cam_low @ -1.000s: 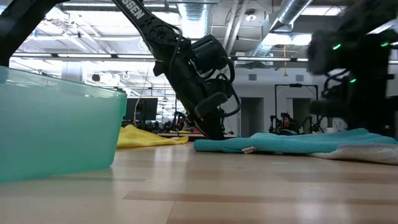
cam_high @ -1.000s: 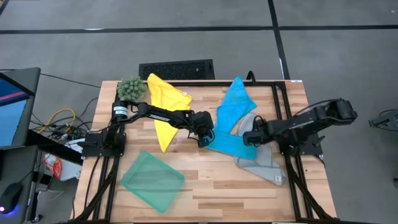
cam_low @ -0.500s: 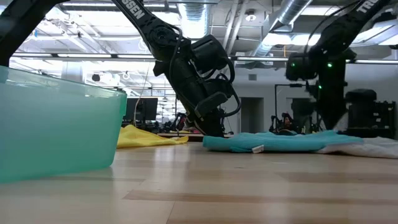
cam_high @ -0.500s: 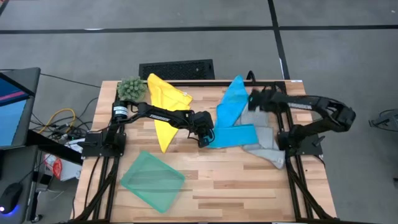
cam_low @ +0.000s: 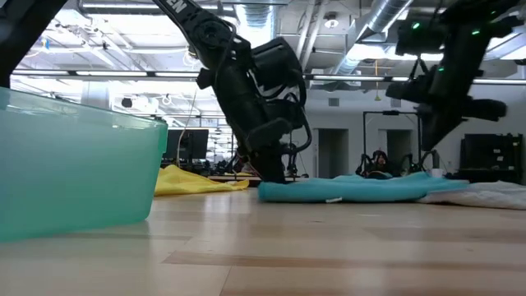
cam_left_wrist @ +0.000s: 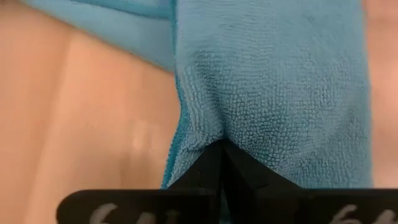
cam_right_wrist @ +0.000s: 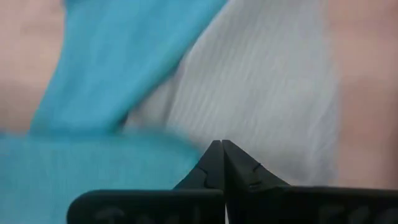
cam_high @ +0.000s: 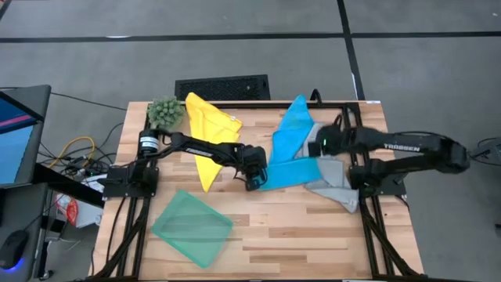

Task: Fold microfiber towels
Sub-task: Fold the left blue towel

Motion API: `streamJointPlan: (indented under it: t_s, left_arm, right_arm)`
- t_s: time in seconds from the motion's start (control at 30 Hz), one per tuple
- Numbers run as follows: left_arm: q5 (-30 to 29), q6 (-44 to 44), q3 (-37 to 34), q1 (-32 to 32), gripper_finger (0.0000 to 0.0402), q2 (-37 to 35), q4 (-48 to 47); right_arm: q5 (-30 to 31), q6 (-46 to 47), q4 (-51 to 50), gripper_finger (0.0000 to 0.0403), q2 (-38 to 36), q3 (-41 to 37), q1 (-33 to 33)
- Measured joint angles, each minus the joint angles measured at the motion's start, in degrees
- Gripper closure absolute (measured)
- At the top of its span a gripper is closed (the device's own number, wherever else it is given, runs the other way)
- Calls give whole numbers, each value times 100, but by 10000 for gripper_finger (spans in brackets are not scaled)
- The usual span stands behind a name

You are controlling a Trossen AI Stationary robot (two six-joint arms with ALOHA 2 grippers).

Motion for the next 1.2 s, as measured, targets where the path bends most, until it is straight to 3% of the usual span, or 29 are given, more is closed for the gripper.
streamJointPlan:
  t_s: [0.27,0.43,0.6,0.83,1.03,1.2]
  left_arm:
    - [-72,-4,20,-602,401,-29,-441]
    - [-78,-192,23,-888,401,-38,-533]
    - [-276,-207,23,-1033,401,-38,-541]
    - [-312,-351,23,-1044,401,-38,-543]
    - [-310,-358,23,-1046,401,-38,-543]
    - [-310,-315,23,-1046,401,-38,-545]
  right_arm:
    - [-36,2740,131,391,512,-562,2215]
    - [0,3382,148,393,1073,-560,2729]
    - [217,2551,411,393,1844,-551,1888]
    - [623,-223,2310,393,2496,-488,-537]
    - [562,-1762,3063,388,2330,-124,-2366]
    - [8,-2282,2845,388,1741,128,-2655]
